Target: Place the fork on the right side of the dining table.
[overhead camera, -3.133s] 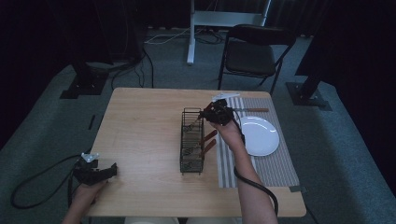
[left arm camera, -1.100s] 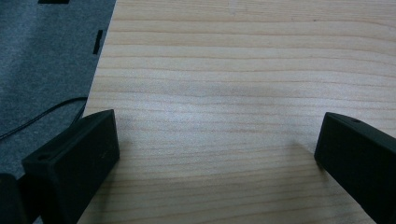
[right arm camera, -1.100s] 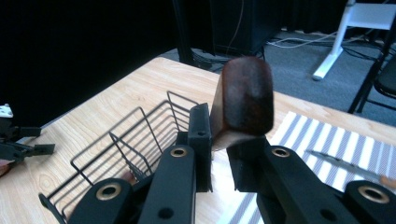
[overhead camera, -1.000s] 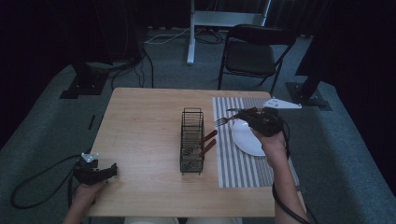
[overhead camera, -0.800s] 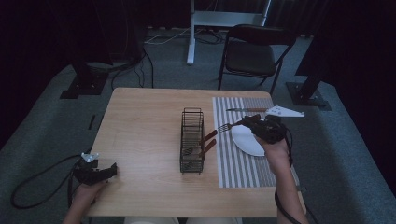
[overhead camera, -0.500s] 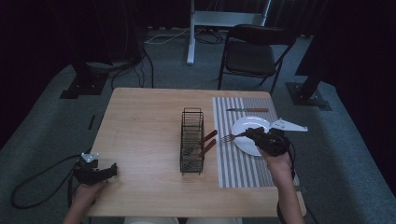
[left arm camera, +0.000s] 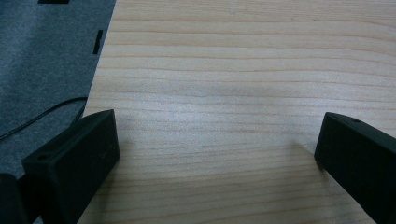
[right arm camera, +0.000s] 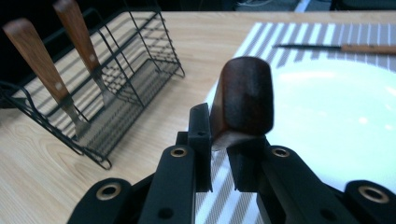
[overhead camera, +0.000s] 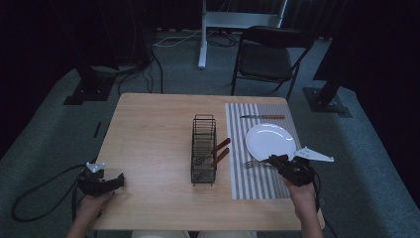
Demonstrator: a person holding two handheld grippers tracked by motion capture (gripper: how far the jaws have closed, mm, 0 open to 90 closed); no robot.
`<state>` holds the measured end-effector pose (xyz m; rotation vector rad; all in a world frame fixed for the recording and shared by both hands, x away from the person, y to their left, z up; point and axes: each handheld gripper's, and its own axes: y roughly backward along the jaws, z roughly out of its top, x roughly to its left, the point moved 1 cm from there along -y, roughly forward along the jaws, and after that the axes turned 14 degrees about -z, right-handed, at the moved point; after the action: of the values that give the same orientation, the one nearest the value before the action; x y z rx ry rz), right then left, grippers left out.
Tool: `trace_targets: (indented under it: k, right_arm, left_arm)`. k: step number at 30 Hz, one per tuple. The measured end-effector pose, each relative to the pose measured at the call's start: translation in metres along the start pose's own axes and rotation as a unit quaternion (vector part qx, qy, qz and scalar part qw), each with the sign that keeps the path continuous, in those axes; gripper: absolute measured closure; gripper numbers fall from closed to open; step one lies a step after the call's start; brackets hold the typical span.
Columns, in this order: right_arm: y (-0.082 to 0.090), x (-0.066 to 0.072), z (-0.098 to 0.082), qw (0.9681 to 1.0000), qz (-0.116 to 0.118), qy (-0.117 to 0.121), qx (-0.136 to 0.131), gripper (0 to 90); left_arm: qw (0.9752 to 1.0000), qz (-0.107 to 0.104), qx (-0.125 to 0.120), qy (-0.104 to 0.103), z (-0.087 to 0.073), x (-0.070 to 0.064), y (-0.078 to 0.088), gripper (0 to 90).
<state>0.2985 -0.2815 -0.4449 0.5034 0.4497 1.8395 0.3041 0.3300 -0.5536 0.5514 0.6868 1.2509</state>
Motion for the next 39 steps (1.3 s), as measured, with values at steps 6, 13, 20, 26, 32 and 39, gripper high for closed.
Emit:
trace_targets:
  k: [6,13,20,26,32,39]
  right_arm:
    - [0.005,-0.007,-0.016,0.9997,0.007,-0.022,0.007,80.7]
    - [0.006,-0.013,-0.029,0.9990,-0.004,-0.041,0.018,80.6]
    - [0.005,-0.023,-0.034,0.9969,0.002,-0.077,0.020,80.3]
    - [0.003,-0.033,-0.041,0.9939,0.008,-0.107,0.023,79.2]
    - [0.001,-0.047,-0.050,0.9904,0.011,-0.135,0.026,77.6]
    - [-0.002,-0.058,-0.057,0.9877,0.008,-0.152,0.036,72.7]
  left_arm:
    - [1.0000,0.000,0.000,0.000,0.000,0.000,0.000,0.3]
    - [1.0000,0.000,0.000,0.000,0.000,0.000,0.000,0.3]
    - [1.0000,0.001,0.000,0.001,0.000,0.000,0.000,0.2]
    - [1.0000,0.001,0.000,0.001,0.000,0.000,0.000,0.3]
    - [1.0000,0.001,0.000,0.001,0.000,0.000,0.000,0.2]
    - [1.0000,0.002,0.000,0.002,0.000,0.000,0.000,0.2]
